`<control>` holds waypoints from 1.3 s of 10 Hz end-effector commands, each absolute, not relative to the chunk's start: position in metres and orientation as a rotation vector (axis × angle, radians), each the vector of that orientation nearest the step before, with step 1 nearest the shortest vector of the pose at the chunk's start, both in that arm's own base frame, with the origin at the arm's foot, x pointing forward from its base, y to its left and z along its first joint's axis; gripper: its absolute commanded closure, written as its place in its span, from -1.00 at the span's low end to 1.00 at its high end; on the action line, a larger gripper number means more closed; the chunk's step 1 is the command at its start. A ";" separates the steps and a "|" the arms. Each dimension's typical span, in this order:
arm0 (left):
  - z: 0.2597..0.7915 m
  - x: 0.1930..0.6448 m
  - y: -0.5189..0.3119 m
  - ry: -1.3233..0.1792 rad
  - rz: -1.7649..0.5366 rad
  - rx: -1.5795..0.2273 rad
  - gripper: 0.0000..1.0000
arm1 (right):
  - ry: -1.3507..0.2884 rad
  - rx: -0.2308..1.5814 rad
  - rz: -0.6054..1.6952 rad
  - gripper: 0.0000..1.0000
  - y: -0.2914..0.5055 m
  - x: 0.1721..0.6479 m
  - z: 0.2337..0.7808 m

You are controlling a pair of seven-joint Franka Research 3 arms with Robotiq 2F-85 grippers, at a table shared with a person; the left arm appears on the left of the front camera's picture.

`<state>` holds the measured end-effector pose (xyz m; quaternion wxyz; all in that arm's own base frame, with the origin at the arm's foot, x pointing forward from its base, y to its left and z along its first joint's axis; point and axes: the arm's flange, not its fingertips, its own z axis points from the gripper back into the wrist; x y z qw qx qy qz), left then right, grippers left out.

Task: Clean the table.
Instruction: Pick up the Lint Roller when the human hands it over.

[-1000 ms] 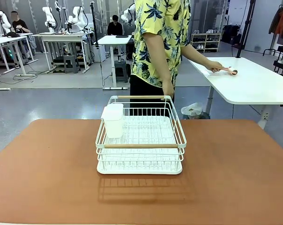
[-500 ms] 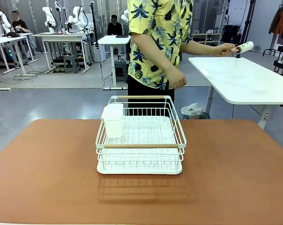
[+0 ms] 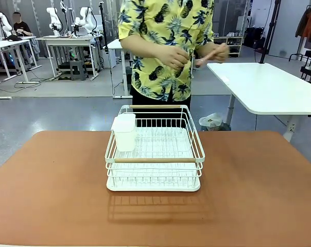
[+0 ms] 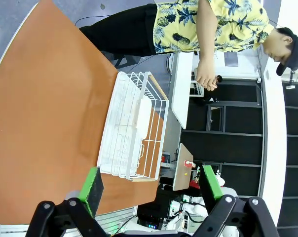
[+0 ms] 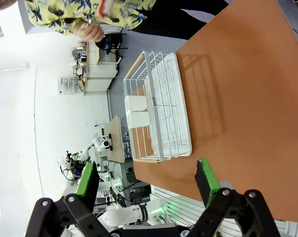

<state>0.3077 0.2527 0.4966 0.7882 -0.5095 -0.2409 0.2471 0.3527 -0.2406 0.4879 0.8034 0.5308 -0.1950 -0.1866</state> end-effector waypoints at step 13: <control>0.498 0.305 0.255 -0.521 0.531 -1.107 -1.00 | -0.424 1.141 -0.389 -1.00 -0.240 0.351 0.491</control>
